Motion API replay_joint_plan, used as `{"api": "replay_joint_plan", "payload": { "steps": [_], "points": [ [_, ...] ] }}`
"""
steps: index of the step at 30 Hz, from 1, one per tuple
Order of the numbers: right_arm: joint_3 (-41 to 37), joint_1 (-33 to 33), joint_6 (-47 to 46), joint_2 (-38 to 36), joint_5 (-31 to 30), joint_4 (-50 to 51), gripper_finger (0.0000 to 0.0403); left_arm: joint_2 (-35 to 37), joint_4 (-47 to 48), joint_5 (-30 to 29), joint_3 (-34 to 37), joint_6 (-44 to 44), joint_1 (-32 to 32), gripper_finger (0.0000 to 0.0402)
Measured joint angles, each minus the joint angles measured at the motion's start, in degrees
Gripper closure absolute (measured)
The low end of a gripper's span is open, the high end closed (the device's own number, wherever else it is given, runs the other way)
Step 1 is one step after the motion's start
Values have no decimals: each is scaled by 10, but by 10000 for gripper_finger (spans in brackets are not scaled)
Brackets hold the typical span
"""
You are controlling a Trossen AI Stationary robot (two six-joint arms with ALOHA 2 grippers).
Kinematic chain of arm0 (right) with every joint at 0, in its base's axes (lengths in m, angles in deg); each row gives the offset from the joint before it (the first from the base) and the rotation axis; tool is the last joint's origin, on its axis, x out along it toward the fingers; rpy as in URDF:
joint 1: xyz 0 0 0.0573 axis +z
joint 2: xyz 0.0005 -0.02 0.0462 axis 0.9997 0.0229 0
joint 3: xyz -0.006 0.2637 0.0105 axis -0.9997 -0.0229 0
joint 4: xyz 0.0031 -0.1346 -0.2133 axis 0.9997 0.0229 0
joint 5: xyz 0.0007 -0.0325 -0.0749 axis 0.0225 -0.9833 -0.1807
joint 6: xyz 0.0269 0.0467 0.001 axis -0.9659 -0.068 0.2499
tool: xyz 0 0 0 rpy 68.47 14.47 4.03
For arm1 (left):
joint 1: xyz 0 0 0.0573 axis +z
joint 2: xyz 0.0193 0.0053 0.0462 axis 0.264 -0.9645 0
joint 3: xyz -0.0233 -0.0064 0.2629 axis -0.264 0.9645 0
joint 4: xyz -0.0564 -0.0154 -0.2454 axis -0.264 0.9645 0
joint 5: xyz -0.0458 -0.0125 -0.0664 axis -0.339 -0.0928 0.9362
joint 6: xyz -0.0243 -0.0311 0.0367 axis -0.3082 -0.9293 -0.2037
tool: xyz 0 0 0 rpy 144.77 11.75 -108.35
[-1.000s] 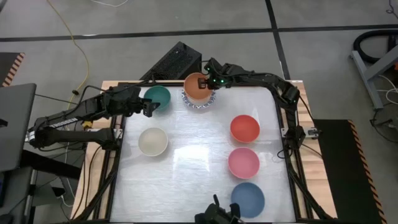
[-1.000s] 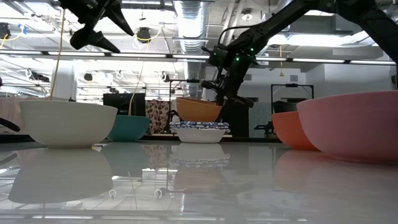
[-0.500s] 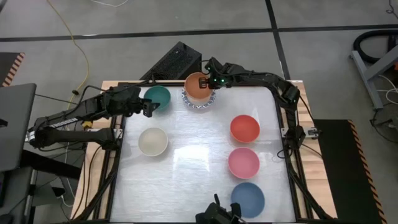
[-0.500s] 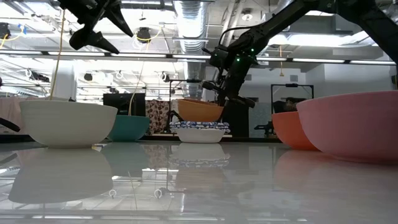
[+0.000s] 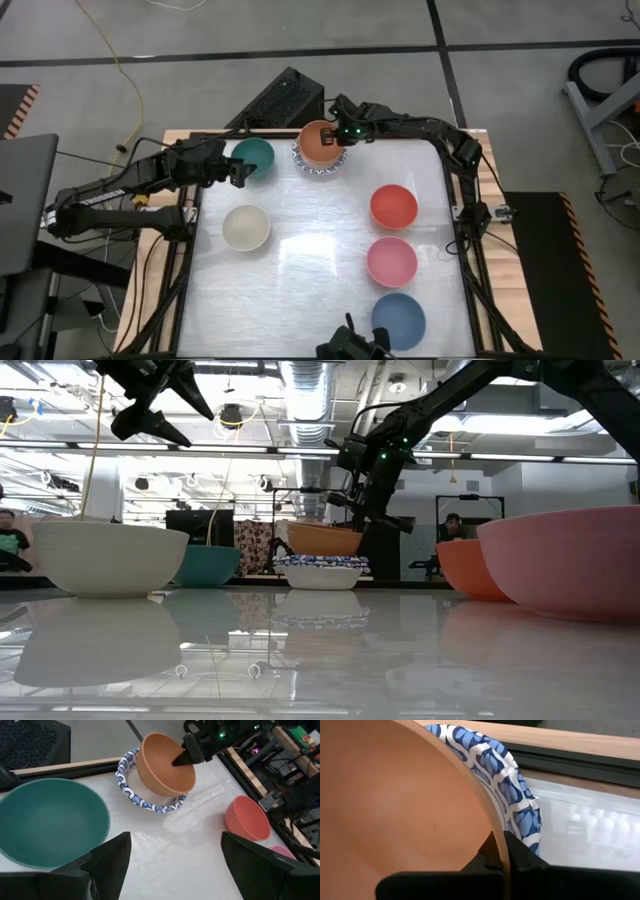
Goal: Nest bowls inside each other by size order
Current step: Stack the brown bowl on top of the white and blue plate
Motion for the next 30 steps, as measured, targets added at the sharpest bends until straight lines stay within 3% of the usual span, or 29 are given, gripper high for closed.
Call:
{"api": "replay_joint_plan", "payload": {
  "steps": [18,22,30],
  "points": [
    [1,13,-57,17,-20,-44,397,0,-1,-8,0,0,0,104],
    [7,22,-55,44,1,-29,397,0,-1,-8,0,-1,0,104],
    [32,25,-37,49,-13,8,397,0,-1,-3,0,-6,0,104]
  ]
}}
